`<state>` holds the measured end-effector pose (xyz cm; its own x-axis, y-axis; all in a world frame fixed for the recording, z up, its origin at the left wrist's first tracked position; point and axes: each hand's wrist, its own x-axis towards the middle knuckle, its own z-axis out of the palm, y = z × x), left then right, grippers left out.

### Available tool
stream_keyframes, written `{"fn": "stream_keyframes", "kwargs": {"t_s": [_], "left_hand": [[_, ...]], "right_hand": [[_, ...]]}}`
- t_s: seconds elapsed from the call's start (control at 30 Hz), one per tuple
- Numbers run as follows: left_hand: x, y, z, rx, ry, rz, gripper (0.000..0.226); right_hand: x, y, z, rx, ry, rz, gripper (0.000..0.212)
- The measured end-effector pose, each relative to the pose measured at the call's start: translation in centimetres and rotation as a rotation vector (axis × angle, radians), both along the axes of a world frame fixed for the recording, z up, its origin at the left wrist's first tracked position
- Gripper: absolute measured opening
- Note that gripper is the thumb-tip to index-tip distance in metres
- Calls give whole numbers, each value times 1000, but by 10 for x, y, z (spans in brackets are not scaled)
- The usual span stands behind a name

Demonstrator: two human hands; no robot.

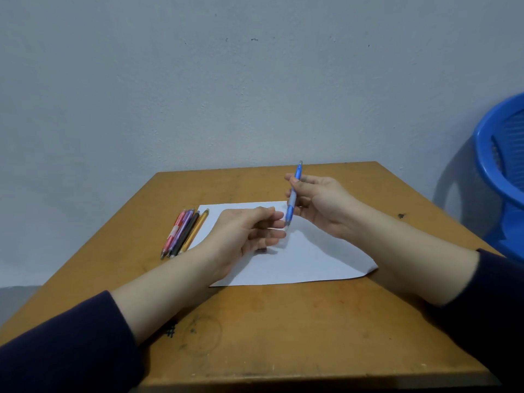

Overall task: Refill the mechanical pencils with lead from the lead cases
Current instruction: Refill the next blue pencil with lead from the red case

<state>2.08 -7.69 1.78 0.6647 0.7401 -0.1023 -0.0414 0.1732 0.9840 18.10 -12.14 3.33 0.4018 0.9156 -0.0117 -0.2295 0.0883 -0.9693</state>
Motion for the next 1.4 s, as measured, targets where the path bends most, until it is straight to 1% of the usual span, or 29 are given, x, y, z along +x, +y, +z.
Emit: {"fn": "stream_keyframes", "kwargs": {"t_s": [0.07,0.1,0.17,0.23,0.27,0.33,0.37,0.5,0.57,0.63,0.77,0.9,1.1,1.4], "left_hand": [[-1,1,0,64,-9,52,19],[-1,4,-2,157,20,84,17],[-2,8,-6,461,165,142,14],[-4,11,-9,715,302,149,17],[-4,13,-10,784,342,134,21],[-4,17,-13,833,394,85,30],[-3,20,-16,838,428,58,36],[0,26,-25,883,630,-47,59],[1,27,-26,889,691,-76,63],[2,28,-26,895,704,-82,62],[1,27,-25,899,709,-85,61],[2,28,-25,911,730,-87,60],[2,28,-24,903,727,-90,60],[2,29,-26,911,737,-90,62]], "right_hand": [[8,2,2,-31,-71,-62,16],[13,3,2,-49,-114,-94,14],[22,5,1,-69,-201,-151,14],[31,6,-3,-87,-356,-214,33],[35,7,-5,-104,-477,-247,40],[39,9,-9,-139,-725,-298,42],[42,10,-11,-150,-815,-307,41],[44,12,-16,-238,-1112,-269,31],[43,13,-17,-295,-1223,-239,23],[41,13,-19,-309,-1284,-225,19],[40,15,-23,-334,-1350,-217,25],[40,17,-26,-390,-1427,-240,27],[41,16,-25,-413,-1473,-265,23],[42,14,-25,-369,-1443,-262,21]]}}
